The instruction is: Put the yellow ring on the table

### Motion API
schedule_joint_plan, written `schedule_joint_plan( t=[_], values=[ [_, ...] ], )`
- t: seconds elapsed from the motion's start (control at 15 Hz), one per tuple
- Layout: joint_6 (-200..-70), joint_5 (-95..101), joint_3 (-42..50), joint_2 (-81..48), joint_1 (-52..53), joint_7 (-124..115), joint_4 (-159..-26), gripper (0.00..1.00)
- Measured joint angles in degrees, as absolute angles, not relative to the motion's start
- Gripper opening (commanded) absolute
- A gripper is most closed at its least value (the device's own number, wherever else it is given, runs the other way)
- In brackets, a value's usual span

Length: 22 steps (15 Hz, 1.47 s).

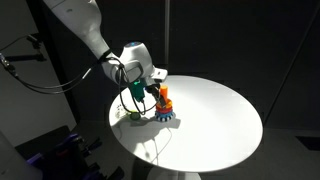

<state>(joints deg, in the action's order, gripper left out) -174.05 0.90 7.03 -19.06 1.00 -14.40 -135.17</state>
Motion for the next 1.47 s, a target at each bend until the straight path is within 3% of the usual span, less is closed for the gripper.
schedule_joint_plan(
  t=[0.2,0.4,1.47],
  values=[
    [-174.27,0.9,7.3,-18.96,1.0,-14.4,-135.06,0.46],
    [-174.27,0.9,7.5,-18.8,1.11,-14.4,-134.97,0.4],
    [-168.52,0.9,10.01,-12.78,4.11,-16.99,-134.91,0.4]
  ],
)
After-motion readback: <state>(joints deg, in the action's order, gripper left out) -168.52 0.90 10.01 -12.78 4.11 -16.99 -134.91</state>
